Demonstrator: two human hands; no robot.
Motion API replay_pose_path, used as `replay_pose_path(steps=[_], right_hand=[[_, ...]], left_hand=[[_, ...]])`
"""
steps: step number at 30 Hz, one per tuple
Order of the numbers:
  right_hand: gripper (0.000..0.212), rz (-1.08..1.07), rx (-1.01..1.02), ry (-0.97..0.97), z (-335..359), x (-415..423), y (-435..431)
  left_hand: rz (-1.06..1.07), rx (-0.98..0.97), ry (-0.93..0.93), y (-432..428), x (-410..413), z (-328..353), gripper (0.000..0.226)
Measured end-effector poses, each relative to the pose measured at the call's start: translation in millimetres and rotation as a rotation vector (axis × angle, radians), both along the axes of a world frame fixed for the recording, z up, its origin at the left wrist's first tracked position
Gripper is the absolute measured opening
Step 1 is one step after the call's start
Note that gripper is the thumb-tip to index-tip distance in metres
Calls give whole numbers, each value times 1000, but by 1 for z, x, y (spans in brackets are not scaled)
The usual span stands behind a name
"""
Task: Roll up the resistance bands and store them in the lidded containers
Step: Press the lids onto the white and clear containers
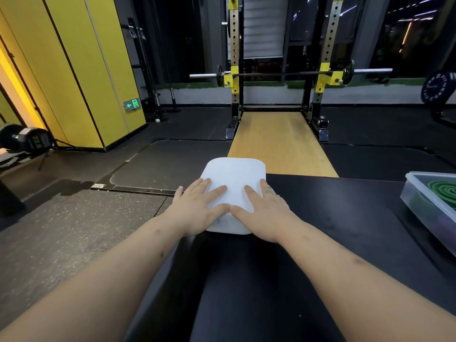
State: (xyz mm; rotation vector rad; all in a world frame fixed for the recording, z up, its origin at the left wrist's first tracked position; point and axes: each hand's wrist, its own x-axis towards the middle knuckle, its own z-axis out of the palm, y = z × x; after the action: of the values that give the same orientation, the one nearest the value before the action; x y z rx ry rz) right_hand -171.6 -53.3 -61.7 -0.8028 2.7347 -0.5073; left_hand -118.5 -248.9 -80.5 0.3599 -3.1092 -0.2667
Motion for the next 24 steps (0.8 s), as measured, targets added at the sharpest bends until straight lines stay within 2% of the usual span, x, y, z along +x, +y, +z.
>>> replay_pose_path(steps=[1,5,9,13,18,21,24], right_hand=[[83,1,2,5,-1,-3,-2],[84,2,20,14,-1,-6,-2],[83,7,14,23,7,2,4],[72,-4,-66,45,20,16,28],[29,-77,-93,148,38,30,72],[35,-124,-25,179,45,38,107],[27,-174,10,201,50,44,146]], left_hand=[[-3,-2,3,-2,-3,-1,71],[-10,-13,-19,-2,-4,1,86],[7,-68,-29,5,2,11,64],[4,-52,76,26,14,23,53],[-70,-9,249,87,30,44,31],[-77,86,282,134,37,56,25],[-124,44,283,183,42,63,21]])
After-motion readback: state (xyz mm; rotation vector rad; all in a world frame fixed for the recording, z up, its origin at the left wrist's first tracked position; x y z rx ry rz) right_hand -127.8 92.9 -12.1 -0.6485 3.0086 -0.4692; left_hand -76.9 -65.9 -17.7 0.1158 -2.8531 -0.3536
